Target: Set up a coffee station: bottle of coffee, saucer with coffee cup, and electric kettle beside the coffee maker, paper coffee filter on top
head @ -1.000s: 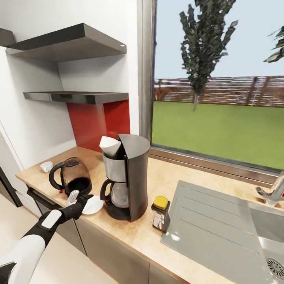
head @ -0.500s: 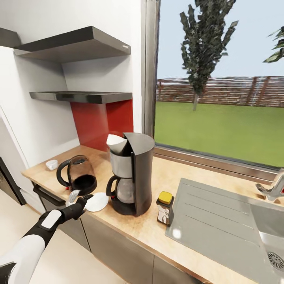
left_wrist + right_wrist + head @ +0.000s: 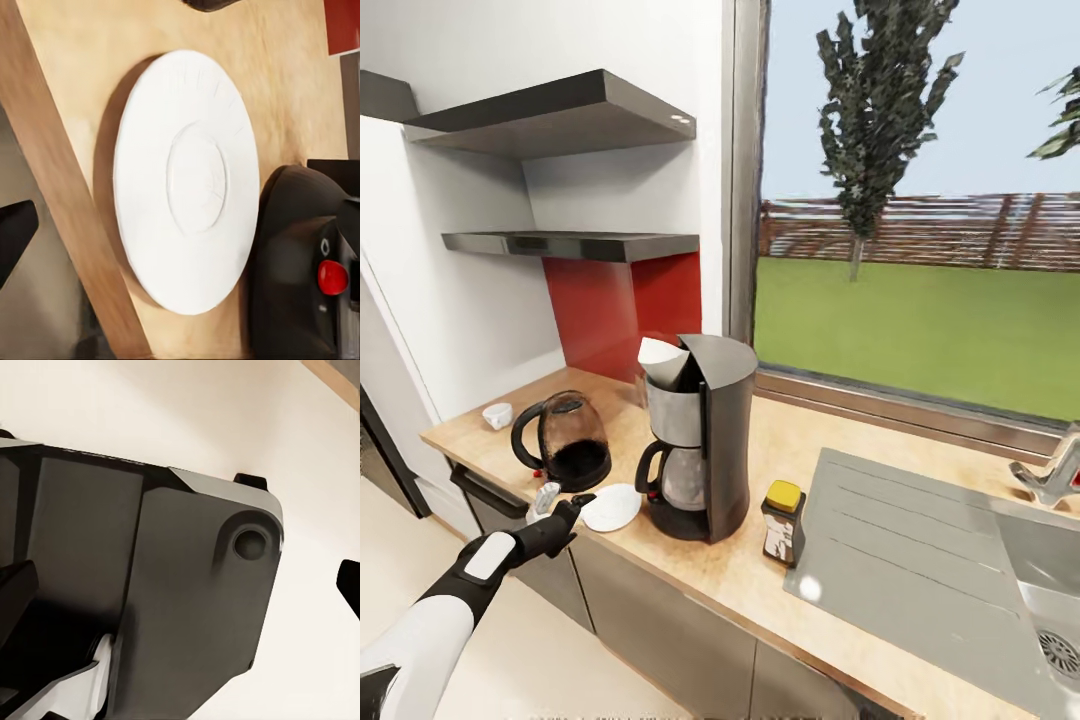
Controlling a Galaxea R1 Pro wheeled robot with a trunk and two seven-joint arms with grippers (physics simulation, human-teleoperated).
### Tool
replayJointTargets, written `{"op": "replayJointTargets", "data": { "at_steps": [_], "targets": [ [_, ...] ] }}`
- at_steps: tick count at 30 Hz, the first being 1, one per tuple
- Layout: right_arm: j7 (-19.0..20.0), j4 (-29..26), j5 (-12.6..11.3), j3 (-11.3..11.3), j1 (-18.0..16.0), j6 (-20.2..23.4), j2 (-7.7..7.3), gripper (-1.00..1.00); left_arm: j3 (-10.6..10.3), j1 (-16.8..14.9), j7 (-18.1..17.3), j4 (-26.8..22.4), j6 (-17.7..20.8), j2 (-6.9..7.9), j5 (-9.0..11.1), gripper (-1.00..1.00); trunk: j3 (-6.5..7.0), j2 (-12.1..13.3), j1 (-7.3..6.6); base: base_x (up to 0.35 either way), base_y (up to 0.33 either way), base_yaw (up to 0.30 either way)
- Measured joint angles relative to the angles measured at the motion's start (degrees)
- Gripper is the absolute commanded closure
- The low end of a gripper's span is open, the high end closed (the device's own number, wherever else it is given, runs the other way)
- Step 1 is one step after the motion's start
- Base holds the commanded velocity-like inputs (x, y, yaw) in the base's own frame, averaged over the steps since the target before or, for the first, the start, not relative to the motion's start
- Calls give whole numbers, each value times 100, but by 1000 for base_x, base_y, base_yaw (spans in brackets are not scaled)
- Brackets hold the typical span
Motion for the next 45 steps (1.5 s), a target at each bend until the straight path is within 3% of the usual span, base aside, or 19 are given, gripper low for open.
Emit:
{"op": "replayJointTargets", "data": {
  "at_steps": [12,13,15,17,22,26,28,29,33,40,42,45],
  "targets": [
    [0,0,-3,0,0,1,0,-100,-4,132,-124,-48,48,36,-10,-100,0,0,1,-223,214,0],
    [0,0,-3,0,0,0,3,-100,-8,208,-258,-68,54,43,-18,-100,0,0,1,-234,226,0],
    [0,-4,-4,0,0,-6,8,-100,-6,712,-1258,-103,69,116,-87,-100,-2,-1,0,-234,226,0],
    [0,-7,-4,-3,0,-6,10,-100,-10,1020,-1553,-102,37,206,-114,-100,-2,-1,0,-211,204,0],
    [7,-13,-4,-13,0,-16,9,-100,-53,1615,-1736,-114,-30,253,-149,-100,-2,-2,-2,-76,73,0],
    [19,-34,5,10,1,-139,9,-100,-78,1967,-1759,-112,-365,252,-271,-100,-1,-1,-1,-8,8,0],
    [21,-50,9,21,2,-270,9,-100,-83,2116,-1761,-110,-649,246,-425,-100,-1,-2,-1,-2,2,0],
    [23,-65,12,33,3,-426,8,-100,-87,2335,-1759,-50,-996,242,-926,-100,-2,-1,-2,0,0,0],
    [25,-69,9,28,3,-481,8,-100,-82,2507,-1759,-15,-1106,241,-1354,-100,-1,-2,-2,0,0,0],
    [14,-77,-8,-11,3,-493,6,-100,-86,2645,-1756,-12,-1443,222,-1577,-100,-1,-1,-1,0,0,0],
    [13,-78,-33,-23,3,-497,-4,-100,-85,2657,-1752,-5,-1686,200,-1734,-100,-1,-1,-1,0,0,0],
    [10,-78,-120,-28,3,-496,-7,-100,-82,2661,-1750,2,-1752,193,-1851,-100,-1,-1,-1,0,0,0]
  ]
}}
